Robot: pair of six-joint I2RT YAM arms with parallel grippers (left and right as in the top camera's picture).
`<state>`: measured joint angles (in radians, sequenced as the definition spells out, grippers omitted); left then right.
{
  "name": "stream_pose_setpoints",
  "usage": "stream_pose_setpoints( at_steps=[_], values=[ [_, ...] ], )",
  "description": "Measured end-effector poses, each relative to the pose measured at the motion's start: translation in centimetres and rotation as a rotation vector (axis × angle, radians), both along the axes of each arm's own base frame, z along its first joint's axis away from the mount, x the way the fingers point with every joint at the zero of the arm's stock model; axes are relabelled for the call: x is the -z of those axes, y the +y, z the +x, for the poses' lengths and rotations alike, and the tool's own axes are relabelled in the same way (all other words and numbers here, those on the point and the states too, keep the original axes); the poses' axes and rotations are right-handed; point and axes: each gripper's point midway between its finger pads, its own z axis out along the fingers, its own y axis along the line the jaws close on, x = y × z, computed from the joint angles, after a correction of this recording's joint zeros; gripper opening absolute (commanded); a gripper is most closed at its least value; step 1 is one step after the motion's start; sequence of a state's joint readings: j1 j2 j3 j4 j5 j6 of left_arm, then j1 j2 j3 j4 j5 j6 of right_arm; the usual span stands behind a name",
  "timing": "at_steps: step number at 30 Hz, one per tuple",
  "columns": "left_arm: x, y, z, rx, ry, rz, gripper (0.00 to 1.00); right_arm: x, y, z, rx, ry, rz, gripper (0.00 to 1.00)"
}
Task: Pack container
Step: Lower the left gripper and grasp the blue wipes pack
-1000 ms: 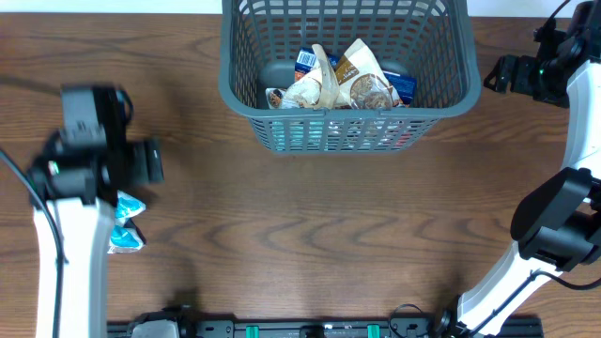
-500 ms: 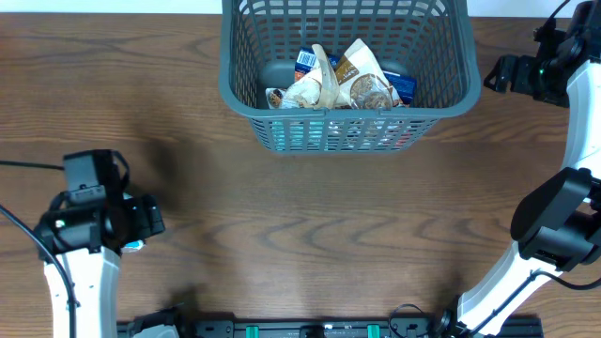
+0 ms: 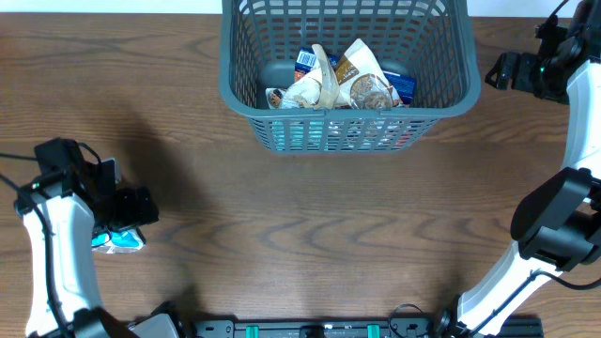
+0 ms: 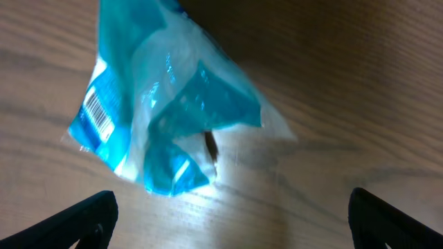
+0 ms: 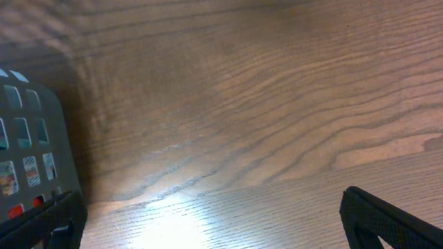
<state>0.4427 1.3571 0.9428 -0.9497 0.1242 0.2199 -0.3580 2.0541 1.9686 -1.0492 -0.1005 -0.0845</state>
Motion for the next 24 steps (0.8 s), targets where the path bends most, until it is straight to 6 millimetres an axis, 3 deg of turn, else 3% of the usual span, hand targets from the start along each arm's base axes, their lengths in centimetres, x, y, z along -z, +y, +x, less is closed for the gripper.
stream_pose_setpoints(
  at_steps=[19, 24],
  values=[
    [3.9, 3.6, 1.9, 0.129, 0.08, 0.137, 0.99, 0.0, 0.0, 0.0, 0.0, 0.0, 0.0, 0.99],
    [5.8, 4.1, 2.2, 0.139, 0.119, 0.134, 0.99, 0.0, 0.0, 0.0, 0.0, 0.001, 0.0, 0.99]
  ],
)
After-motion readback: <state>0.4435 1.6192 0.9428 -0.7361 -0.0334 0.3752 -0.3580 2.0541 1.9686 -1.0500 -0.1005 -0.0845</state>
